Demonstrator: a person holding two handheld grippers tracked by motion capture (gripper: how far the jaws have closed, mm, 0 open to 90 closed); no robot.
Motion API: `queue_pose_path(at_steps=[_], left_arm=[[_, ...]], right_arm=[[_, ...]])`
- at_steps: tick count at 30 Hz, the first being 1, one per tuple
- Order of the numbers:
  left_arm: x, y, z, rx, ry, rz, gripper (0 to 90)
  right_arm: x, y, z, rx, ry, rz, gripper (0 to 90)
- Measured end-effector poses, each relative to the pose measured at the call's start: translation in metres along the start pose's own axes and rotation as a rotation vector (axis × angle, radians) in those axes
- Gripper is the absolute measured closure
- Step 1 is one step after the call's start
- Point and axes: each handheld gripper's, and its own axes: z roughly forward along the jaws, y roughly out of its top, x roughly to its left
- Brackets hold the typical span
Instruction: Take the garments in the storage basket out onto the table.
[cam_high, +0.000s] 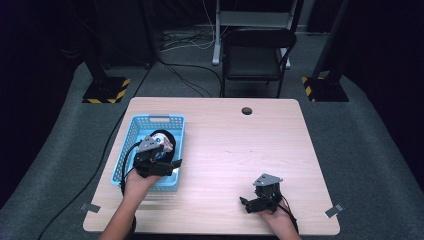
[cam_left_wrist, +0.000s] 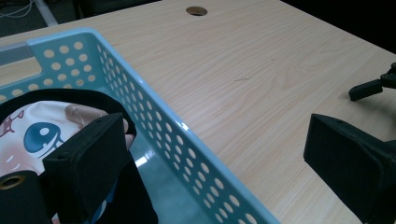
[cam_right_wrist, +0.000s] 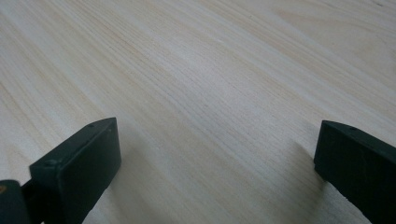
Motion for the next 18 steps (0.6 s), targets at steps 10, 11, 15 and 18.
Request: queue_pose_path(at_steps=[10, 11, 15, 18], left_arm=[[0.009, -0.002, 0.0, 0.018, 0.037, -0.01, 5.7], [0.011, -0.001, -0.001, 0.019, 0.041, -0.013, 5.7], [0.019, 0.0, -0.006, 0.009, 0.057, -0.034, 5.7], [0.023, 0.0, -0.008, 0.007, 0.064, -0.051, 5.7]], right_arm=[[0.0, 0.0, 0.0, 0.0, 0.0, 0.0, 0.0], [0.0, 0.0, 0.0, 0.0, 0.0, 0.0, 0.0], [0.0, 0.0, 0.0, -0.001, 0.0, 0.0, 0.0], [0.0, 0.0, 0.0, -0.001, -0.001, 0.001, 0.0]])
